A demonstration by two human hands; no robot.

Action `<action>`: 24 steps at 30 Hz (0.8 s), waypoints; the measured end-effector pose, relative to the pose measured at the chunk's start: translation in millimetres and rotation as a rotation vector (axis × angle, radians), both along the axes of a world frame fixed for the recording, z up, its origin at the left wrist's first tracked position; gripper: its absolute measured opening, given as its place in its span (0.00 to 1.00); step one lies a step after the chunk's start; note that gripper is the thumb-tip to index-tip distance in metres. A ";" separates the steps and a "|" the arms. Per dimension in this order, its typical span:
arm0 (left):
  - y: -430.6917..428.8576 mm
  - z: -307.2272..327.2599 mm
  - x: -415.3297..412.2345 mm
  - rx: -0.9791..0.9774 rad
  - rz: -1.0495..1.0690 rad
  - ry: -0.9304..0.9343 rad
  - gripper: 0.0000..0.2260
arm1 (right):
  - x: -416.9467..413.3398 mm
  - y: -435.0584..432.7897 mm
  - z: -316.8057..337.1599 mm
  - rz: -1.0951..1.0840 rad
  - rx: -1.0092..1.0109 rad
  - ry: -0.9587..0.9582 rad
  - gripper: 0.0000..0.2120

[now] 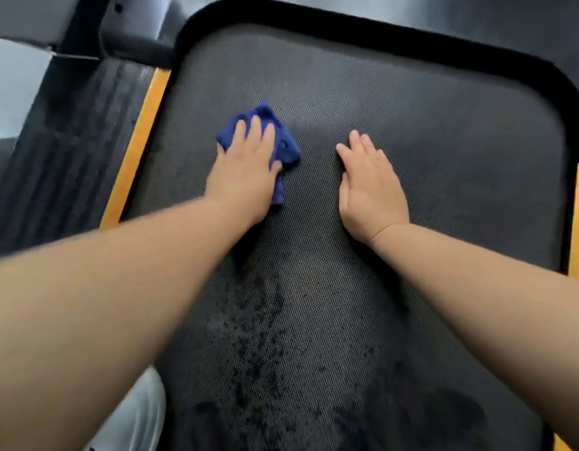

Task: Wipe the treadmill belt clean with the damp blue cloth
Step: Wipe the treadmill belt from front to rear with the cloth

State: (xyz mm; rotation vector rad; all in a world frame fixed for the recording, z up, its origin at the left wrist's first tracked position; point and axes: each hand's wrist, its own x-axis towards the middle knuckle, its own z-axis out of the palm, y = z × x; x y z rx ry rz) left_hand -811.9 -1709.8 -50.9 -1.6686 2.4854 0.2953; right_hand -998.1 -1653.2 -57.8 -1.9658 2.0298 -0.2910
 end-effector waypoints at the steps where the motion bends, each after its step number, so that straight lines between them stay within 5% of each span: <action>1: 20.3 -2.3 2.4 -0.008 -0.036 0.006 0.25 | 0.2 -0.2 1.0 -0.002 0.004 -0.001 0.23; 7: 50.1 -1.0 37.6 0.029 -0.370 0.011 0.26 | 0.8 1.3 2.0 0.012 0.008 0.029 0.24; 13: -16.8 -3.0 3.5 -0.001 -0.036 -0.037 0.26 | 3.4 3.0 -0.5 0.008 -0.001 0.028 0.24; 19: 26.2 16.4 28.1 0.059 -0.057 0.152 0.31 | 10.4 -5.2 11.0 0.038 -0.163 -0.124 0.21; 24: 41.9 29.7 102.7 0.042 0.044 -0.066 0.34 | 84.3 -23.7 17.9 0.210 -0.103 -0.138 0.30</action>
